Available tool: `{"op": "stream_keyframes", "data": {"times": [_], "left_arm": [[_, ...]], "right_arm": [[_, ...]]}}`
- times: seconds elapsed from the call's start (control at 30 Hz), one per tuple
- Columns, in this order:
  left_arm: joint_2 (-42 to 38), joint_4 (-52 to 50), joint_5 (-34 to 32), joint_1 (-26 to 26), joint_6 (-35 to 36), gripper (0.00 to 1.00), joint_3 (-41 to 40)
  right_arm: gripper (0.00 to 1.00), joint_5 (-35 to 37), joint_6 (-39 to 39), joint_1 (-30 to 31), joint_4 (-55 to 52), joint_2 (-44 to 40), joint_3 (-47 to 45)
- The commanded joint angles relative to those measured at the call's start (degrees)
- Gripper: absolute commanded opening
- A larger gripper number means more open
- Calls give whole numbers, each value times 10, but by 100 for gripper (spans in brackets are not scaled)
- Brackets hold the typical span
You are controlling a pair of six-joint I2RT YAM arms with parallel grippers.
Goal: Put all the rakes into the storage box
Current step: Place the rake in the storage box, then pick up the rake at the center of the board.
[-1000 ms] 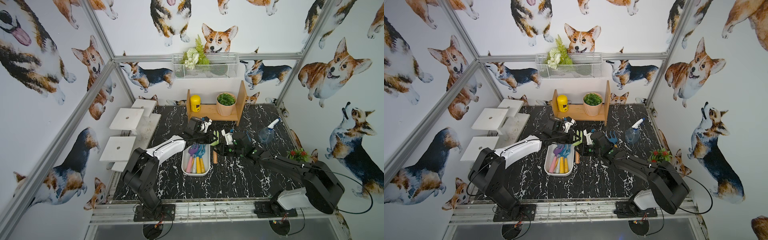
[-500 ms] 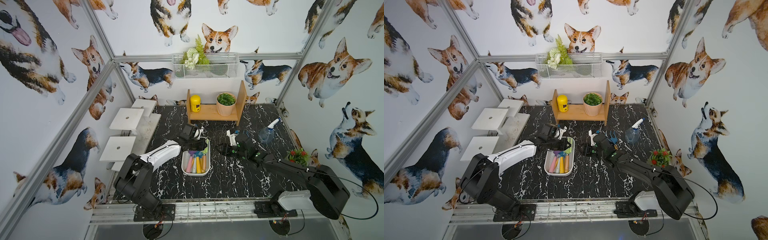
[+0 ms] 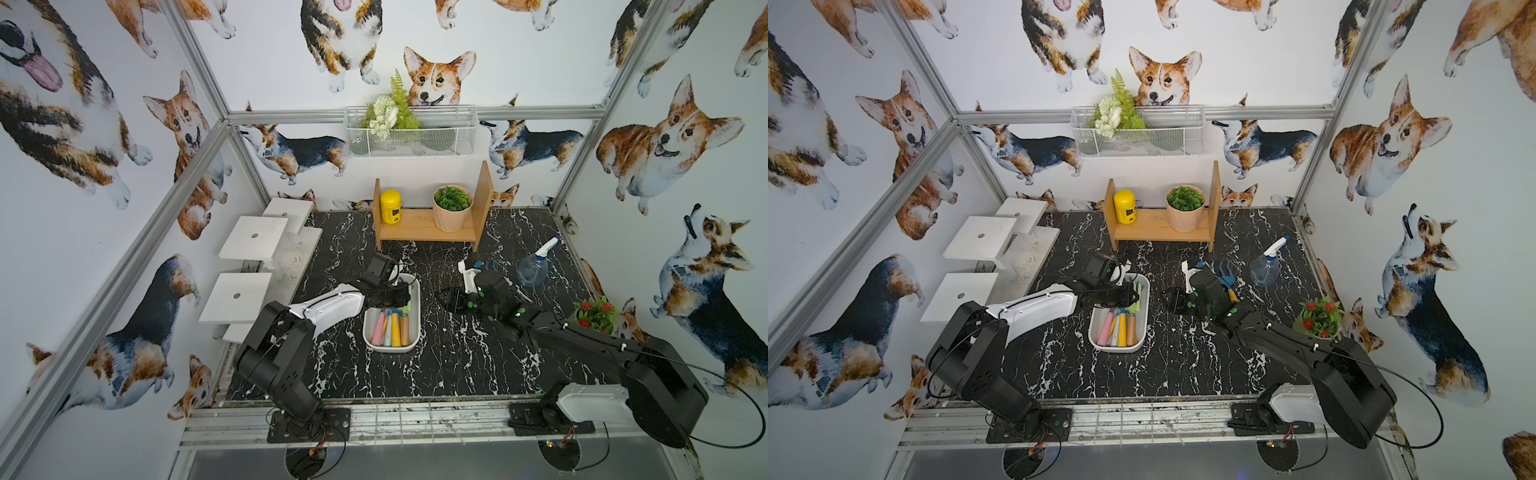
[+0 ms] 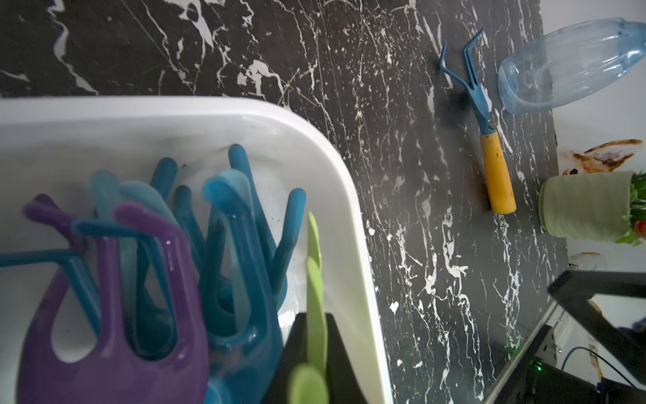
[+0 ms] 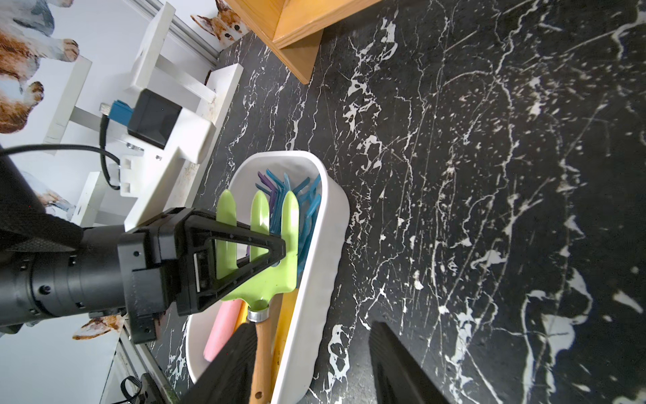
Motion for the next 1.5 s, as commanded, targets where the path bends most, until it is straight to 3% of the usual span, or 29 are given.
{"op": "stream_keyframes", "data": {"times": [0.0,0.07,0.1,0.37,0.53,0.7,0.87,1.27,1.4,1.47], "left_arm": [[1,-11,-10,0,0,68,1],[-3,-26,-26,0,-3,84,5],[-5,-34,-38,1,-7,85,8],[-52,-63,-144,8,-57,80,29],[-66,-71,-152,7,-51,81,53],[-64,-80,-157,7,-39,82,63],[-64,-73,-146,7,-41,83,55],[-60,-71,-140,7,-41,84,49],[-60,-68,-137,8,-40,84,46],[-58,-68,-134,8,-39,82,49]], "right_arm": [[59,34,-9,-2,-23,2,0],[61,51,-5,-4,-37,2,3],[62,57,-3,-8,-46,2,5],[67,126,11,-65,-121,-23,7],[69,173,11,-120,-176,-27,6],[71,147,6,-209,-189,-4,-10],[71,148,-25,-249,-203,30,1],[71,149,-71,-258,-230,110,7],[64,114,-50,-251,-226,113,-16],[51,109,-40,-226,-223,111,-26]]}}
